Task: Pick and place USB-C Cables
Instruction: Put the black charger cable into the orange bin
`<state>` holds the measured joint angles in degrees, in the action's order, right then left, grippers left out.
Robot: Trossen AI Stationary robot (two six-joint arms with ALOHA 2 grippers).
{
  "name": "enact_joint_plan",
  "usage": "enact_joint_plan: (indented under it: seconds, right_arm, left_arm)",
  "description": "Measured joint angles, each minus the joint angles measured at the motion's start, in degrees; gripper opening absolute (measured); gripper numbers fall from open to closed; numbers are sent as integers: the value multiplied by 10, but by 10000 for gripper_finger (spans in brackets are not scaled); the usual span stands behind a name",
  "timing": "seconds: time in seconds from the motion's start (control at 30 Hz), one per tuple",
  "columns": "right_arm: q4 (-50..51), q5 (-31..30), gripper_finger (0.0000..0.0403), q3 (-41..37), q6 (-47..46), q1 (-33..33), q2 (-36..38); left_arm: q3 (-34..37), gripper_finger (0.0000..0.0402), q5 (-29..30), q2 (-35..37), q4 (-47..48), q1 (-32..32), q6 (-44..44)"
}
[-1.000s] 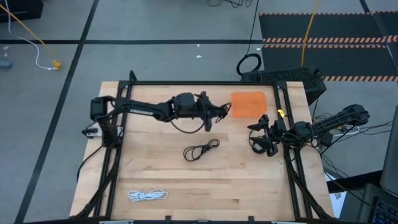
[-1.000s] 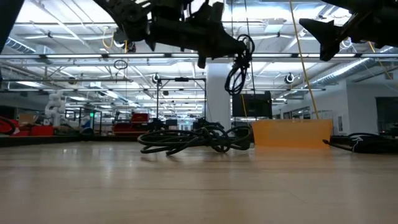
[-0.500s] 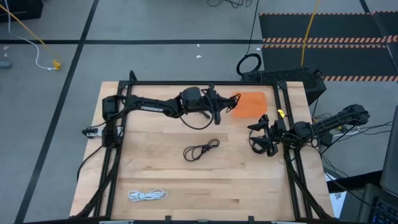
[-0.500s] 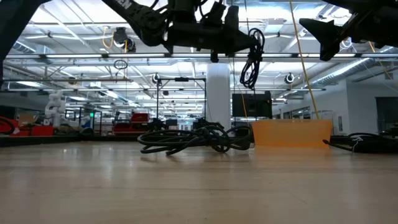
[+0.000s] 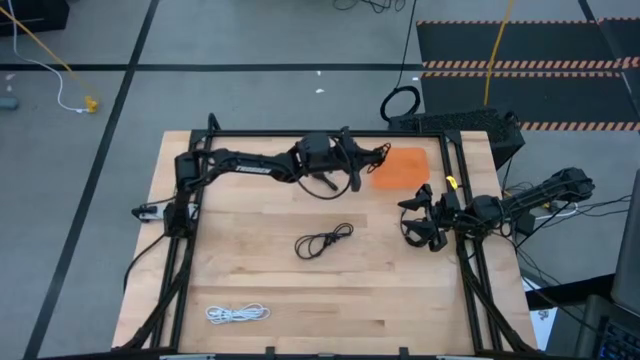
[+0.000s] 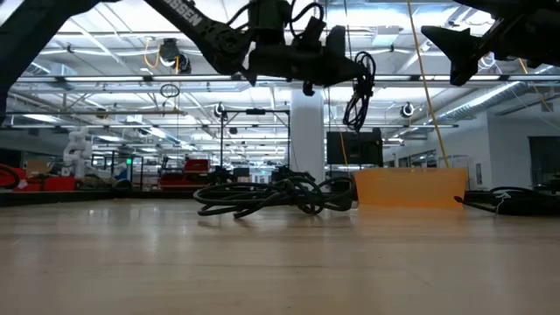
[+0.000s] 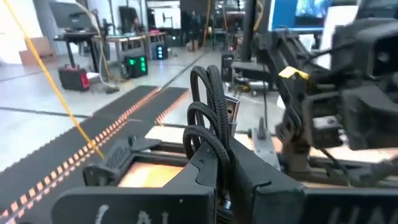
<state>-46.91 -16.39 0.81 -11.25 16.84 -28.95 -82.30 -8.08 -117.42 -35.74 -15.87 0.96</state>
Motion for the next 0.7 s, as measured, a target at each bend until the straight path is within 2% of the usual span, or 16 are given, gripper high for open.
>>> enact_joint_plan:
  seconds: [0.17, 0.4, 0.7]
  right_arm:
    - [0, 0, 254, 0, 0, 0, 0]
    - [0, 0, 254, 0, 0, 0, 0]
    - [0, 0, 254, 0, 0, 0, 0]
  left_arm:
    - [-19, 12, -1, -27, -5, -10, -11]
    - [-20, 27, 6, -38, -21, -22, -11]
    - [-19, 27, 6, -44, -31, -28, -1]
